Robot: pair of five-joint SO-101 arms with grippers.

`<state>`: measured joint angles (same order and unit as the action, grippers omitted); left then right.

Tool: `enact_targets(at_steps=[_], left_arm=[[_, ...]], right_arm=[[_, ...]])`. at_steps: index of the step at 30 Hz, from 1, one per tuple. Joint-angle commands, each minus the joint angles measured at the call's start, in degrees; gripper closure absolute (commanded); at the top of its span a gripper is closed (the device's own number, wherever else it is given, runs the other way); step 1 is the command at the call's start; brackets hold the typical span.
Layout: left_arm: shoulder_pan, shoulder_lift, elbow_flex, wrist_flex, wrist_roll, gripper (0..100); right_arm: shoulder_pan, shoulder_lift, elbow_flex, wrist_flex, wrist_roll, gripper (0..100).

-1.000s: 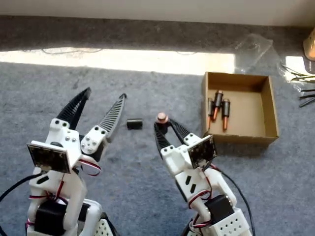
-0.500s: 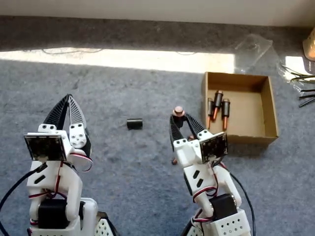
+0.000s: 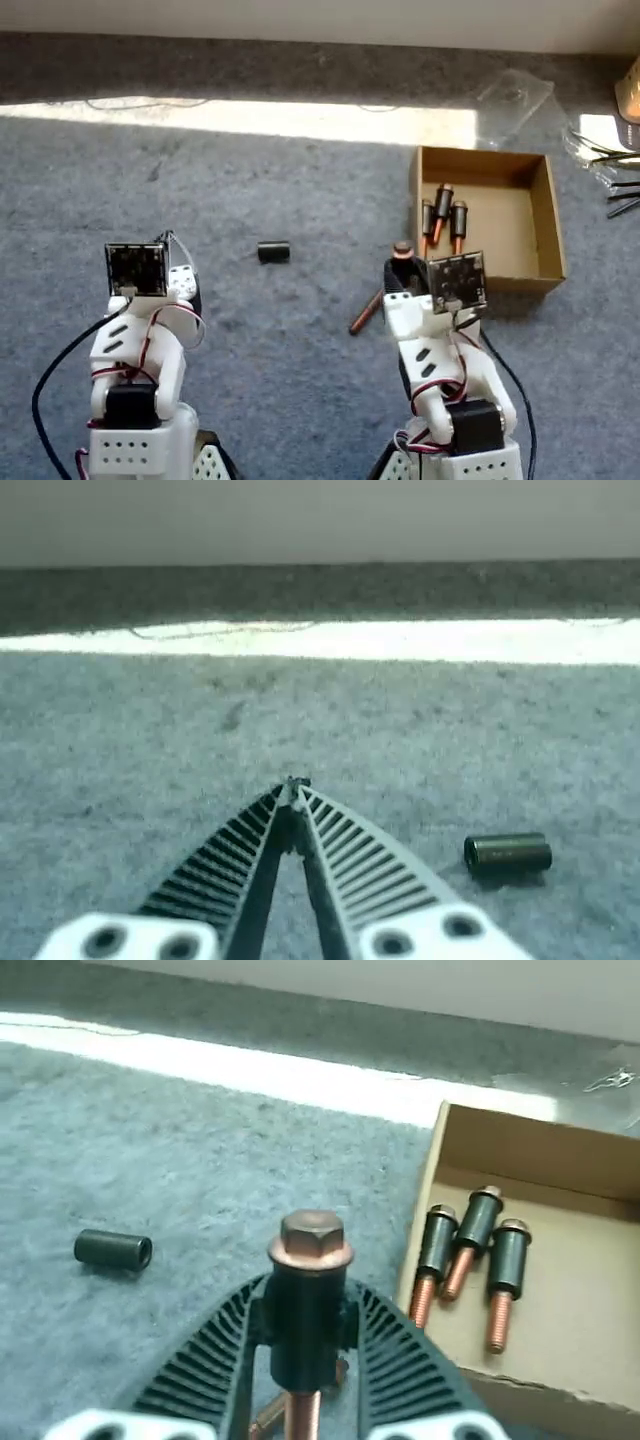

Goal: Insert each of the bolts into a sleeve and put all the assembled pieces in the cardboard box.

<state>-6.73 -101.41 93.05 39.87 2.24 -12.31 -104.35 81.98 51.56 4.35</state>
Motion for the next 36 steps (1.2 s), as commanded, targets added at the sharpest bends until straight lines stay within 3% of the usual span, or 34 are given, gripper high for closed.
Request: enact_targets(at_steps=[1, 6, 10, 18, 24, 36], left_arm=[[-0.2, -0.6, 1.7, 0.4, -0.3, 99], [-0.3, -0.6, 4.3, 0.6, -0.3, 99], [-0.4, -0.6, 4.2, 2.3, -0.4, 99], [-0.5, -0.6, 4.2, 3.3, -0.5, 99], [-0.5, -0.6, 4.2, 3.3, -0.5, 99], [-0.6, -0.6, 4.2, 3.3, -0.5, 99]], right_arm=[[1.6, 0.1, -10.9, 3.7, 1.0, 99.3], [1.9, 3.6, -18.4, 3.6, 7.4, 99.4], [6.8, 14.5, -23.0, 2.9, 9.8, 99.4], [17.5, 43.7, -29.8, -9.9, 11.3, 99.4], [21.1, 65.3, -34.5, -19.6, 11.3, 99.4], [23.2, 104.7, -60.7, -18.3, 11.3, 99.4]])
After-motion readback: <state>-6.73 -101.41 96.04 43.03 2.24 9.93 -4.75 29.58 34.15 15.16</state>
